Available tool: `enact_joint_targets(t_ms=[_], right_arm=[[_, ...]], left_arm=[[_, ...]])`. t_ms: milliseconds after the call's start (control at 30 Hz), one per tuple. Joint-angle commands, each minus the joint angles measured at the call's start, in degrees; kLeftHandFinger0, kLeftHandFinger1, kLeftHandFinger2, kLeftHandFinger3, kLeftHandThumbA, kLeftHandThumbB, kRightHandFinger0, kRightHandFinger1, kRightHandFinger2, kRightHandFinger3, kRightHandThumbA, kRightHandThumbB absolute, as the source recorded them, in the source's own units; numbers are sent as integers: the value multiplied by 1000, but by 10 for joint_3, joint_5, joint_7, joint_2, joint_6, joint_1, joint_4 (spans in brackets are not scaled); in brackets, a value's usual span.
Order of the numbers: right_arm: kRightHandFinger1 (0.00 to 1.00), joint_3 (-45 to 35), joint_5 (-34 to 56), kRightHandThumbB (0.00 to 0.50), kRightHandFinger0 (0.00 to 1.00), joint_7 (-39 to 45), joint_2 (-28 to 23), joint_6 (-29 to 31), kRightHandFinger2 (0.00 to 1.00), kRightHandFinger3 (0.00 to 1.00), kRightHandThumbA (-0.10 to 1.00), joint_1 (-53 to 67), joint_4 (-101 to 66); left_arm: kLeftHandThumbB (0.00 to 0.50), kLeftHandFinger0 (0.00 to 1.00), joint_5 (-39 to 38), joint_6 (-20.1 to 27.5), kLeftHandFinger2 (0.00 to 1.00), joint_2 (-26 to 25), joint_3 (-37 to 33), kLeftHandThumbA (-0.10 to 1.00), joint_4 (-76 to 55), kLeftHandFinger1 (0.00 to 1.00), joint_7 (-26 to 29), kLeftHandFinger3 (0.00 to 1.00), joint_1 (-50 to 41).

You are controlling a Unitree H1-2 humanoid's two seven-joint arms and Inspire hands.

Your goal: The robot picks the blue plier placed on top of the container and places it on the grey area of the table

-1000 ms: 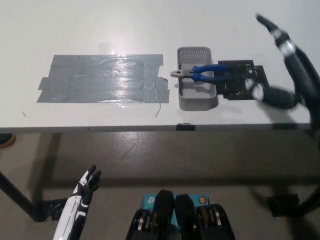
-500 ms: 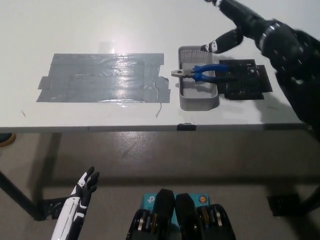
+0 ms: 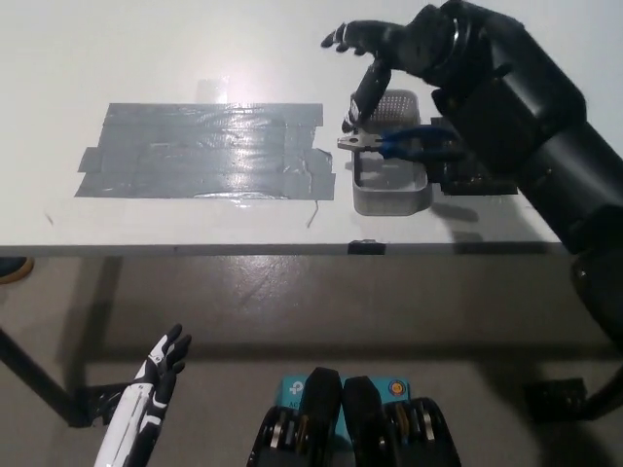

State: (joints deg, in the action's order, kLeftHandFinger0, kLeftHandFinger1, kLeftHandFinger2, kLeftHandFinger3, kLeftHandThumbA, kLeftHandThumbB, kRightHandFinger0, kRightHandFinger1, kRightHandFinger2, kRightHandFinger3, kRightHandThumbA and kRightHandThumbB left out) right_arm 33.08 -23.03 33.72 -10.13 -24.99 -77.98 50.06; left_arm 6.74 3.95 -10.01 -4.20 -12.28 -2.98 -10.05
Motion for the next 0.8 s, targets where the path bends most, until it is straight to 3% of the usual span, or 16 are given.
enact_joint_targets(t_ms=[0, 100, 167, 367, 767], right_arm=[[1000, -6, -11, 332, 1000, 12, 3, -19, 1000, 1000, 929, -35, 21], [1000, -7, -12, 329, 1000, 12, 4, -19, 1000, 1000, 934, -36, 24], [1000, 18, -31, 297, 1000, 22, 6, -3, 1000, 1000, 929, -41, 64], [1000, 16, -30, 312, 1000, 2, 7, 19, 1000, 1000, 883, -44, 122], [1000, 11, -39, 314, 1000, -7, -3, 54, 1000, 1000, 903, -42, 159]], left_arm=[[0, 1000, 13, 15, 1000, -11, 0, 1000, -9, 1000, -8, 1000, 7], [0, 1000, 13, 15, 1000, -11, 1, 1000, -9, 1000, -9, 1000, 7], [0, 1000, 10, 19, 1000, -11, 4, 997, -8, 1000, -10, 1000, 8], [0, 1000, 8, 26, 1000, -12, 4, 1000, -5, 1000, -13, 1000, 9], [0, 1000, 10, 19, 1000, -12, 3, 1000, -9, 1000, -17, 1000, 10]])
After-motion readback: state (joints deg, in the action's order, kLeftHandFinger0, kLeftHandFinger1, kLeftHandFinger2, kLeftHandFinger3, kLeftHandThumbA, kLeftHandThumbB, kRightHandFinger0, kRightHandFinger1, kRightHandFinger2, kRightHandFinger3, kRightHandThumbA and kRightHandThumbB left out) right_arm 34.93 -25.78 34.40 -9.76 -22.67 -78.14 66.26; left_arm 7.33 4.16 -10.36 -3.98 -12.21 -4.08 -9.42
